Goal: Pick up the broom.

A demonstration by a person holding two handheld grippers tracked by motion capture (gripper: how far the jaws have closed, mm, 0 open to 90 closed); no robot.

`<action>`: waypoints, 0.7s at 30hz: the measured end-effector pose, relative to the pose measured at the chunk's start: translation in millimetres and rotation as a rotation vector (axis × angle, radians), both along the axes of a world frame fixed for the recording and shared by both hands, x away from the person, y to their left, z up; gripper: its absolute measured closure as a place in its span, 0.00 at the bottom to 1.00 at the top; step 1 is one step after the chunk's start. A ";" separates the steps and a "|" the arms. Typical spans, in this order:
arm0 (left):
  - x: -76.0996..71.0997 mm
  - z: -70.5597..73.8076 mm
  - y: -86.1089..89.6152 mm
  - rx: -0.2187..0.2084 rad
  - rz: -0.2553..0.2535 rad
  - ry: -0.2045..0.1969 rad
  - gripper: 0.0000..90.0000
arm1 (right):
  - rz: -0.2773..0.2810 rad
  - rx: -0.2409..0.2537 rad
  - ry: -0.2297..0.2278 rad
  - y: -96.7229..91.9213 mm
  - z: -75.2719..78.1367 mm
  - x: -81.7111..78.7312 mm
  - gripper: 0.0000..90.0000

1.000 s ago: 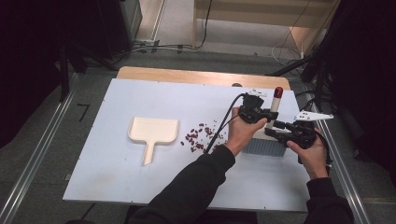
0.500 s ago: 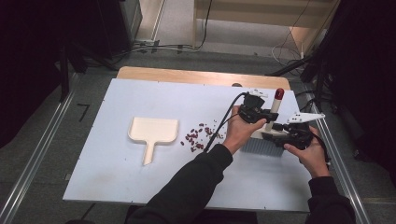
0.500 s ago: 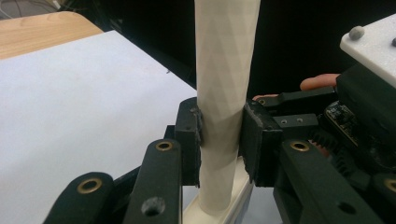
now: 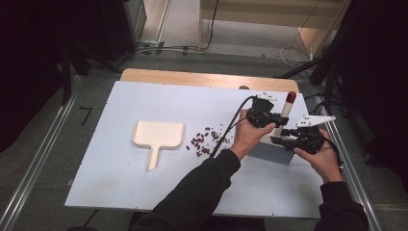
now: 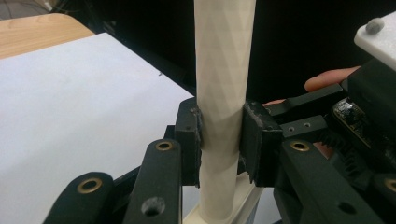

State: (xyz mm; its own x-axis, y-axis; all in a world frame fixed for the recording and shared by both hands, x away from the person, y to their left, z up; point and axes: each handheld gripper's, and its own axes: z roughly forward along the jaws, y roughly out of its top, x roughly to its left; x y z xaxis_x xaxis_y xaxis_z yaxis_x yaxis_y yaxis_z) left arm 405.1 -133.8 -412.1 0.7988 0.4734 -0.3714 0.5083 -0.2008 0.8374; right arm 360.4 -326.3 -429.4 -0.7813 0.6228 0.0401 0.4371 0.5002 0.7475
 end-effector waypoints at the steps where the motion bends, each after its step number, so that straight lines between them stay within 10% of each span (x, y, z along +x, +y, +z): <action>1: -0.2 0.0 0.2 0.003 -0.011 -0.002 0.79 | 0.005 0.000 0.004 -0.4 0.3 0.2 0.58; 21: -7.1 0.9 -3.2 0.013 -0.108 -0.054 0.79 | 0.094 0.022 0.123 -3.8 -2.1 8.0 0.63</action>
State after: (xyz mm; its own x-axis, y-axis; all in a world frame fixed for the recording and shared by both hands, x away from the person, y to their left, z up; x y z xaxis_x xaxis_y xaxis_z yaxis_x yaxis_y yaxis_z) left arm 398.0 -137.0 -411.2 0.8641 0.3879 -0.3208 0.4374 -0.2634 0.8598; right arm 368.4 -330.1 -431.5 -0.8247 0.5449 0.1518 0.4777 0.5273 0.7027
